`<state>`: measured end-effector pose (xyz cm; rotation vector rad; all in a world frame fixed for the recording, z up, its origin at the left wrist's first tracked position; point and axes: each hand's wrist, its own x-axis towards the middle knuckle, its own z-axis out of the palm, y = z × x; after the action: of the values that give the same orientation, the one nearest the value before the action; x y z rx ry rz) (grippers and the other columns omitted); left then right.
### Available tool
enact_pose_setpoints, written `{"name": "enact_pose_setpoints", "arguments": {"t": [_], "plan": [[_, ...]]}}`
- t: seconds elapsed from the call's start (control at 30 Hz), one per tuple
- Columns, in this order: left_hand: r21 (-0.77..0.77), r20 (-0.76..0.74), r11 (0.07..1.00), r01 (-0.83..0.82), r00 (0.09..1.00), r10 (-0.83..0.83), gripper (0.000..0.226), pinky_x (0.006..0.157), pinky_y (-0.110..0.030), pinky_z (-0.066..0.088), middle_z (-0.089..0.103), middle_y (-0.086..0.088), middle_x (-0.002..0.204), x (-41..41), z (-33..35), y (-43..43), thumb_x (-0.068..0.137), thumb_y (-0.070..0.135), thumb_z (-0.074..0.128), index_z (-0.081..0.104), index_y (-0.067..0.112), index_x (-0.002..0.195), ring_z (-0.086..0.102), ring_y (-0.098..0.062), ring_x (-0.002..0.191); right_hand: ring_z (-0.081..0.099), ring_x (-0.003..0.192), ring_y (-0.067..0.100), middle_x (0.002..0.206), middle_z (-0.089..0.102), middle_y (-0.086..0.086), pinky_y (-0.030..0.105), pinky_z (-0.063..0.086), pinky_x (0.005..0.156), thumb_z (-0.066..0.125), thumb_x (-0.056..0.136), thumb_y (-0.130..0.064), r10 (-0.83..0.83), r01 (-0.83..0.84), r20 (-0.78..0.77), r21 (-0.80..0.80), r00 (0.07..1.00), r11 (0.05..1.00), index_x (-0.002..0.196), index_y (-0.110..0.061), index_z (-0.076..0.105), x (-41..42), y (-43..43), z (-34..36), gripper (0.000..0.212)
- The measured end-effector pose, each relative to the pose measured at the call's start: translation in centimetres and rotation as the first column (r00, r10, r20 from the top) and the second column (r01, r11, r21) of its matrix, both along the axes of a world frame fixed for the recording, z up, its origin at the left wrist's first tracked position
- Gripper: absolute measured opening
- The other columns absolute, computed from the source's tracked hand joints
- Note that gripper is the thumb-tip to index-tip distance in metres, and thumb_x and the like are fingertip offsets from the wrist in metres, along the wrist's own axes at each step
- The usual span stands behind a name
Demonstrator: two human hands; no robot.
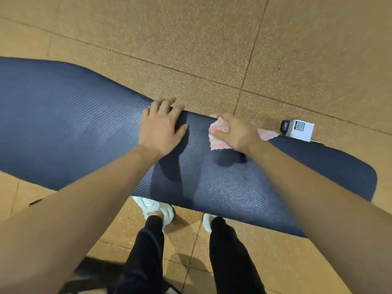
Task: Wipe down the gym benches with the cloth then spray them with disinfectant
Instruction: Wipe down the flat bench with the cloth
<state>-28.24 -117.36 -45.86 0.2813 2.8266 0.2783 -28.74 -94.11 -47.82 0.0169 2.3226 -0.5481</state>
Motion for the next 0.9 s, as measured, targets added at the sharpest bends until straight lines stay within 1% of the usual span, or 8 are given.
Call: {"name": "enact_pose_setpoints", "arguments": {"t": [0.1,0.2,0.3,0.43,0.53,0.63,0.83,0.9], "plan": [[-0.052,-0.006,0.962,-0.268,0.963,0.268,0.079,0.115,-0.055,0.029,0.032,-0.009,0.163,-0.3,0.2,-3.9,0.087,0.061,0.063,0.038,0.024,0.152,0.027,-0.039,0.148,0.054,0.128,0.032,0.142,0.059,0.004,0.044,0.043,0.105,0.059,0.094,-0.056,-0.013,0.013,-0.017,-0.016,1.000,1.000,0.150,-0.027,0.041,-0.8,-3.5,-0.2,0.066],[-0.150,0.072,0.815,-0.559,0.816,0.573,0.110,0.120,-0.063,0.015,0.012,-0.014,0.170,-0.9,0.2,-8.2,0.075,0.079,0.061,0.020,0.022,0.159,0.011,-0.044,0.154,0.059,0.119,0.030,0.130,0.065,0.004,0.045,0.043,0.103,0.062,0.091,-0.058,-0.003,0.001,-0.044,-0.034,0.999,0.999,0.143,-0.027,0.045,-1.7,-7.3,-0.2,0.063],[-0.216,0.141,0.696,-0.685,0.684,0.716,0.123,0.119,-0.071,0.009,0.005,-0.015,0.171,-1.2,0.0,-11.6,0.066,0.089,0.060,0.015,0.023,0.161,0.003,-0.046,0.155,0.059,0.118,0.030,0.131,0.062,0.006,0.049,0.041,0.105,0.065,0.090,-0.054,-0.019,0.014,-0.061,-0.076,0.998,0.997,0.141,-0.021,0.046,-2.8,-11.1,0.0,0.063],[-0.151,0.159,0.709,-0.689,0.691,0.705,0.115,0.115,-0.069,0.016,0.013,-0.011,0.169,-0.9,-0.5,-13.6,0.066,0.088,0.059,0.021,0.030,0.158,0.012,-0.043,0.153,0.056,0.124,0.033,0.136,0.061,0.010,0.050,0.037,0.109,0.068,0.091,-0.049,-0.083,0.077,-0.038,-0.146,0.996,0.986,0.144,-0.016,0.043,-4.4,-15.6,-0.2,0.068],[-0.134,0.087,0.758,-0.638,0.754,0.651,0.104,0.107,-0.064,0.026,0.024,-0.007,0.165,-0.2,-0.7,-15.0,0.069,0.089,0.054,0.028,0.035,0.154,0.024,-0.040,0.147,0.054,0.128,0.030,0.142,0.058,0.007,0.048,0.037,0.112,0.068,0.092,-0.047,-0.103,0.101,-0.004,-0.153,0.995,0.983,0.147,-0.018,0.041,-5.5,-18.2,-0.6,0.068],[-0.134,0.039,0.820,-0.556,0.824,0.565,0.098,0.101,-0.058,0.033,0.031,-0.002,0.162,0.6,-0.8,-16.9,0.073,0.088,0.051,0.029,0.039,0.155,0.031,-0.037,0.142,0.057,0.124,0.026,0.138,0.060,0.001,0.046,0.040,0.108,0.065,0.091,-0.046,-0.119,0.117,-0.002,-0.135,0.993,0.984,0.144,-0.026,0.043,-6.5,-20.5,-0.6,0.061],[-0.082,0.034,0.892,-0.445,0.893,0.448,0.087,0.097,-0.049,0.031,0.039,0.006,0.159,1.1,-0.4,-19.9,0.076,0.078,0.060,0.038,0.042,0.152,0.039,-0.030,0.133,0.062,0.105,0.020,0.116,0.065,-0.009,0.039,0.048,0.095,0.060,0.082,-0.046,-0.132,0.128,-0.007,-0.199,0.991,0.971,0.126,-0.039,0.049,-8.1,-24.6,-0.7,0.046],[-0.003,0.051,0.906,-0.424,0.905,0.423,0.080,0.097,-0.044,0.031,0.044,0.009,0.156,1.1,-0.3,-21.2,0.079,0.071,0.065,0.045,0.040,0.150,0.041,-0.027,0.131,0.062,0.111,0.021,0.122,0.065,-0.007,0.044,0.046,0.101,0.063,0.085,-0.044,-0.131,0.125,-0.011,-0.228,0.991,0.966,0.136,-0.039,0.046,-8.6,-26.0,-0.6,0.053]]}}
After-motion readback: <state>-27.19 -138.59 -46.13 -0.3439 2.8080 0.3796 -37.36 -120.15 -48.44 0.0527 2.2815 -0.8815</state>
